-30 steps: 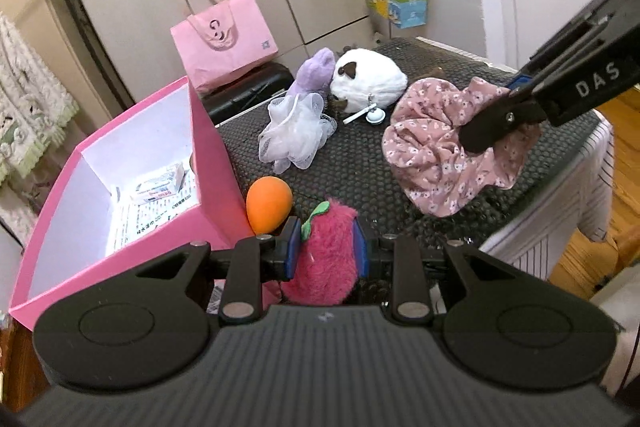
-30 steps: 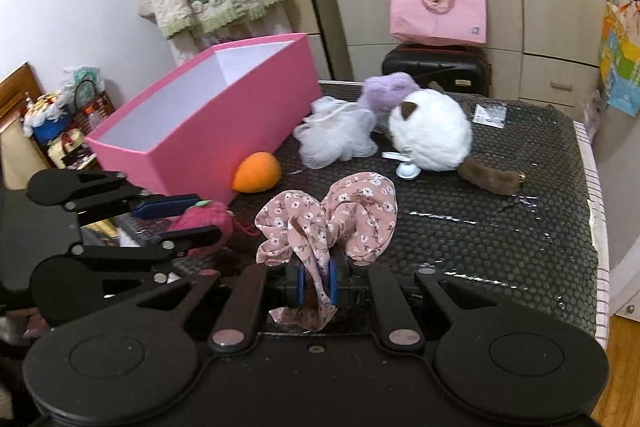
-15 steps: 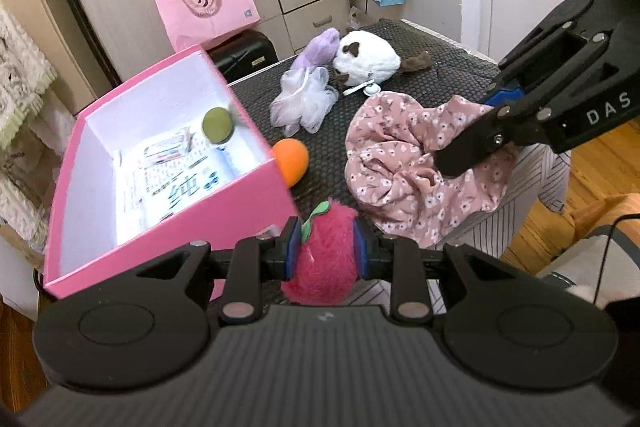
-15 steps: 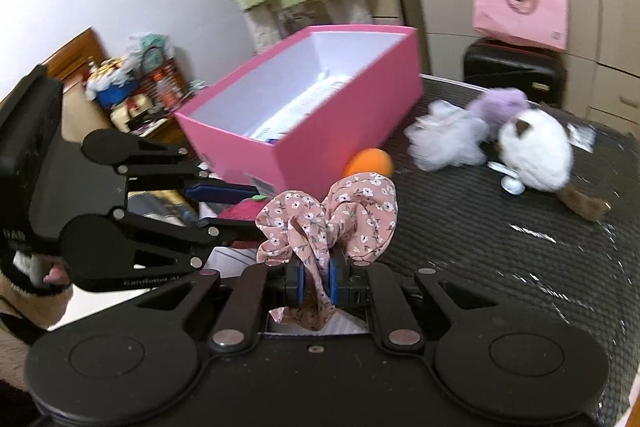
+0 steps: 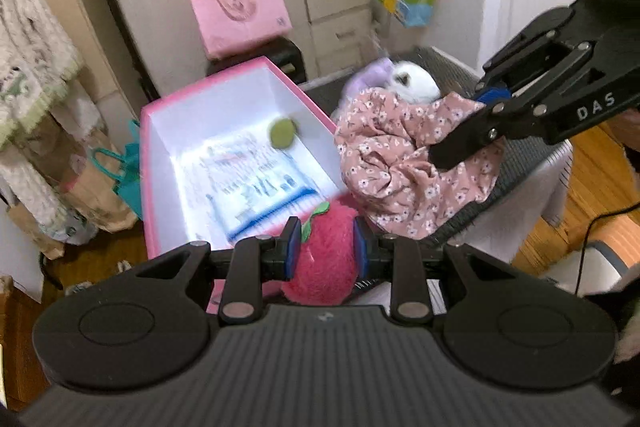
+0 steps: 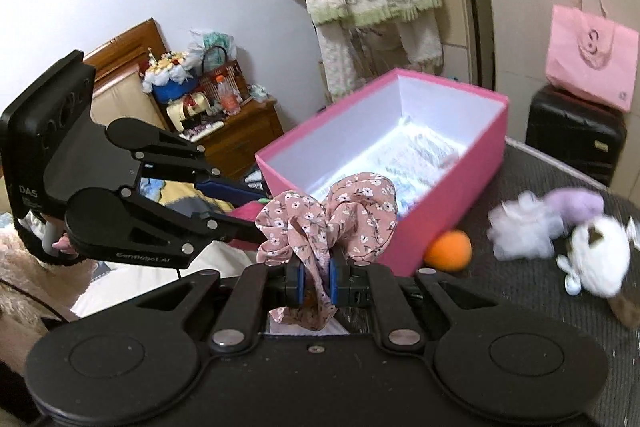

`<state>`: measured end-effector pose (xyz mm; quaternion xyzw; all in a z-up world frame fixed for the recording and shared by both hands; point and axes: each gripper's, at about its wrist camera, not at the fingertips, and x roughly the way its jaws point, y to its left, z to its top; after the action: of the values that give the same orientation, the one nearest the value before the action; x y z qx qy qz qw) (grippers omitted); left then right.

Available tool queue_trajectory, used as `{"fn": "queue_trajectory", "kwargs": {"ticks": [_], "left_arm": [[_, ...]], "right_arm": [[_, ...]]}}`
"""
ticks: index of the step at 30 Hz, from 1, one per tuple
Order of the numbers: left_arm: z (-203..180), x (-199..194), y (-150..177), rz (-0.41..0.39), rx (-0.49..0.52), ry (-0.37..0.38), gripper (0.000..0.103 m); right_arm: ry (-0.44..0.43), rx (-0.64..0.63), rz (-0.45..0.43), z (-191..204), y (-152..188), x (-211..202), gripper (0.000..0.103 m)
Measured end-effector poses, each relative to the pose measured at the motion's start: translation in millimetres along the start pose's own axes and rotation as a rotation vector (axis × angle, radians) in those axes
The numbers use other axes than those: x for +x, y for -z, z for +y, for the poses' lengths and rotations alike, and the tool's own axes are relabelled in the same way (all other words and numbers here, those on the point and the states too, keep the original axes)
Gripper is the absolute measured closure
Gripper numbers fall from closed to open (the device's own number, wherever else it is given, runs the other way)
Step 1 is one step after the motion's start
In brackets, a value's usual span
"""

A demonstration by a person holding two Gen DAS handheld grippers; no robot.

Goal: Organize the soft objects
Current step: 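Drop the strawberry plush into the pink box while the right tool drops the scrunchie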

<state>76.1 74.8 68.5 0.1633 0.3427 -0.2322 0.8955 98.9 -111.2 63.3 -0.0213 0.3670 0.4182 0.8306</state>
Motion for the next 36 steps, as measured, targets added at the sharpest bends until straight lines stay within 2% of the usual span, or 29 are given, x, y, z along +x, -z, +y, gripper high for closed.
{"fn": "queue_trajectory", "kwargs": {"ticks": [4,9,12,16,22,28,32,36], "left_arm": [[15,-10,-6,-0.069,-0.004,-0.029,0.076],[37,4,-15,-0.098,-0.037,-0.043,0.076],[50,19,-21,-0.122,-0.047,-0.102,0.075],[73,42,-28,-0.125,-0.091,-0.094,0.075],[113,101,-39,-0.079,-0.166,-0.110,0.075],[143,151,-46,-0.014,-0.243,-0.063,0.075],[142,166,-47,-0.020,-0.221,-0.050,0.075],[136,167,-52,-0.034,-0.190,-0.069,0.071]], "right_arm": [[-0.015,-0.001,-0.046,-5,-15,7,0.089],[-0.019,0.006,-0.083,-12,-37,24,0.089],[0.021,-0.016,-0.095,-19,-53,38,0.089],[0.073,-0.011,-0.096,-37,-71,64,0.088],[0.120,0.016,-0.029,-70,-94,111,0.088],[0.197,-0.022,0.063,-89,-108,158,0.087],[0.216,-0.033,0.119,-101,-111,182,0.086],[0.249,-0.044,0.127,-109,-111,193,0.083]]}}
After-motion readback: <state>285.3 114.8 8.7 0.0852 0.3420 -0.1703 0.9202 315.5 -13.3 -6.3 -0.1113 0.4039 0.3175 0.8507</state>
